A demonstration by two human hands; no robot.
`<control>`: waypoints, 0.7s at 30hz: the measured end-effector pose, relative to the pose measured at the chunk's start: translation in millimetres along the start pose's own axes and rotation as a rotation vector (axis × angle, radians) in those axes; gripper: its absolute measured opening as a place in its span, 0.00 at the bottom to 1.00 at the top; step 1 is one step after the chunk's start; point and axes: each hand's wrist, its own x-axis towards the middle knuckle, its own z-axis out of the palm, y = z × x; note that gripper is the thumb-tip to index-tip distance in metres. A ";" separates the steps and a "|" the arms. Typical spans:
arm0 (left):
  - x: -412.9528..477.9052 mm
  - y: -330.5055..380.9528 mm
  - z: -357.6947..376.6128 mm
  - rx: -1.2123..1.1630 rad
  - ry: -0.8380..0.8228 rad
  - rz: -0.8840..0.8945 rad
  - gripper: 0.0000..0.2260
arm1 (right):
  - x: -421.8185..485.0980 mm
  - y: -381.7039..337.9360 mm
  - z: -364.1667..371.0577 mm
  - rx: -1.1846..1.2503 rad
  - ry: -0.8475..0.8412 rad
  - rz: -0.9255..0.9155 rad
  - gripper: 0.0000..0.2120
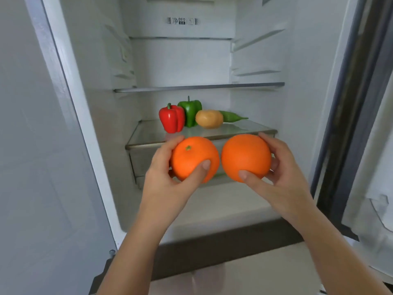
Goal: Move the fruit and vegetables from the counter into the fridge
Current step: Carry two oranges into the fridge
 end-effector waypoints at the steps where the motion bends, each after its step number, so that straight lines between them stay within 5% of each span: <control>1: 8.4 -1.8 -1.2 -0.002 0.006 0.013 0.28 | 10.6 2.9 1.7 0.004 -0.012 -0.021 0.34; 10: 93.5 5.6 -5.5 0.041 0.086 0.131 0.29 | 118.4 4.9 -1.6 0.001 -0.019 -0.174 0.33; 21: 200.6 20.7 -5.4 0.431 0.140 0.128 0.27 | 248.3 2.7 -2.1 -0.032 -0.289 -0.193 0.28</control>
